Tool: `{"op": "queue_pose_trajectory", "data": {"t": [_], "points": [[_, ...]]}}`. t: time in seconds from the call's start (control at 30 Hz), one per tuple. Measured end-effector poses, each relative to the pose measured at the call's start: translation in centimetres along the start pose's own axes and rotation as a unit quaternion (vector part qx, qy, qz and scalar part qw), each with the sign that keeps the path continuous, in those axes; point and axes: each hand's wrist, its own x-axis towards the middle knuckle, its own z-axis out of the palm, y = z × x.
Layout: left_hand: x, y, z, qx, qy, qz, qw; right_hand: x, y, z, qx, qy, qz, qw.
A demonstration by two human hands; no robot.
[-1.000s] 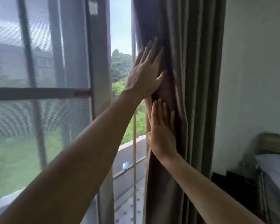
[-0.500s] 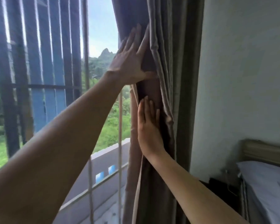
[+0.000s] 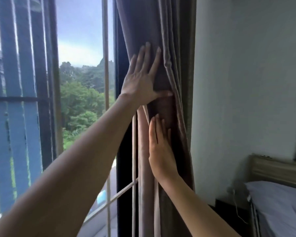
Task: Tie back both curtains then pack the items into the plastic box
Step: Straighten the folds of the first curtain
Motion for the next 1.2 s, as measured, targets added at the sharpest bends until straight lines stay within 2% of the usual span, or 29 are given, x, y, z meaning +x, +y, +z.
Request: {"op": "queue_pose_trajectory", "data": {"t": [0.63, 0.8, 0.93, 1.2], "points": [[10.9, 6.1, 18.9, -0.042, 0.015, 0.018, 0.999, 5.1, 16.2, 11.9, 0.021, -0.046, 0.058, 0.997], [12.7, 6.8, 21.6, -0.074, -0.036, 0.039, 0.996, 5.5, 17.4, 14.0, 0.015, -0.048, 0.071, 0.996], [12.5, 6.7, 22.9, -0.055, -0.041, 0.037, 0.997, 5.2, 16.8, 14.9, 0.029, -0.053, 0.074, 0.995], [9.8, 6.3, 19.8, -0.039, -0.043, 0.044, 0.997, 3.2, 14.3, 12.4, 0.049, -0.085, 0.068, 0.993]]}}
